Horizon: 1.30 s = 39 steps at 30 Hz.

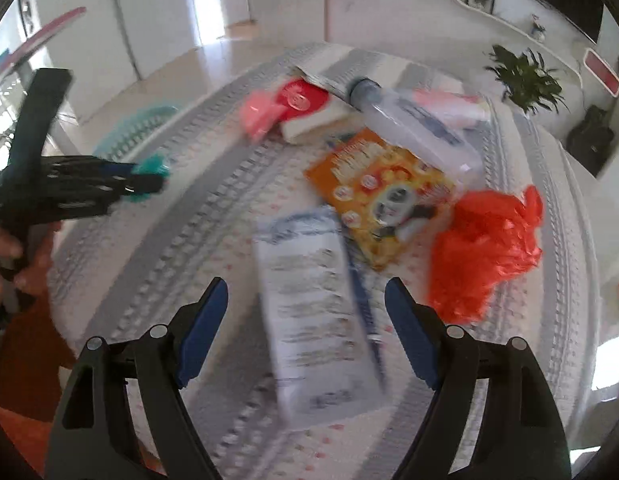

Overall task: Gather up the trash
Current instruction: 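Grasp the teal packet with the left tool while right tool holds the milk carton, then drop the teal packet and milk carton into the basket with both tools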

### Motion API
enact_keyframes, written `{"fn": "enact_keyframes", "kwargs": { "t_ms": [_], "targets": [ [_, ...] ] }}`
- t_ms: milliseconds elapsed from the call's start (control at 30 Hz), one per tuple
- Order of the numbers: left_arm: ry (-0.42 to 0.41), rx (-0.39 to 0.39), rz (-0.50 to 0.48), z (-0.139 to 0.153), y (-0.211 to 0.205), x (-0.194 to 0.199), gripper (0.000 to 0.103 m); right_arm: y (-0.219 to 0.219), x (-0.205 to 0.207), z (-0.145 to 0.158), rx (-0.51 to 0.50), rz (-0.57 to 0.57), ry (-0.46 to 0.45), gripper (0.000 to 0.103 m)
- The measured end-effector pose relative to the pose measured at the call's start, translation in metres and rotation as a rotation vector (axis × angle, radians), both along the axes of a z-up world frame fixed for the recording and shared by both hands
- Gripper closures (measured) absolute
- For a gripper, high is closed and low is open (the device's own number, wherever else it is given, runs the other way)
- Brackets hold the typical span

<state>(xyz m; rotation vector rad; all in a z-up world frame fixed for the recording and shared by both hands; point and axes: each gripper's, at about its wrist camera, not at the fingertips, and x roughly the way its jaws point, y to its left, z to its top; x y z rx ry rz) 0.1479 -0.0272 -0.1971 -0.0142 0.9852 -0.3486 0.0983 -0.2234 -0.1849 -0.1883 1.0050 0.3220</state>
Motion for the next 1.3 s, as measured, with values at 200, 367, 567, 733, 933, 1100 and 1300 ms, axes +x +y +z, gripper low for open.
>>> {"fn": "enact_keyframes", "kwargs": {
  "t_ms": [200, 367, 567, 733, 933, 1100, 1300],
  "targets": [
    [-0.007, -0.019, 0.011, 0.004, 0.006, -0.002, 0.064, -0.009, 0.010, -0.028, 0.025, -0.004, 0.114, 0.027],
    [-0.027, -0.045, 0.030, 0.012, 0.021, -0.005, 0.064, 0.014, 0.007, -0.029, -0.002, 0.029, 0.090, 0.047],
    [-0.069, -0.097, 0.141, 0.042, 0.067, -0.004, 0.064, 0.074, 0.017, 0.002, 0.048, 0.123, -0.011, 0.047],
    [-0.125, -0.159, 0.276, 0.079, 0.128, 0.001, 0.064, 0.147, 0.053, 0.044, 0.109, 0.214, -0.083, 0.047],
    [-0.078, -0.157, 0.462, 0.086, 0.209, 0.022, 0.064, 0.234, 0.091, 0.057, 0.140, 0.296, -0.062, 0.047],
    [0.044, -0.170, 0.549, 0.055, 0.256, 0.045, 0.064, 0.295, 0.120, 0.027, 0.119, 0.287, 0.035, 0.047],
    [0.152, -0.186, 0.587, 0.012, 0.280, 0.057, 0.064, 0.329, 0.148, -0.015, 0.082, 0.232, 0.151, 0.046]
  ]
}}
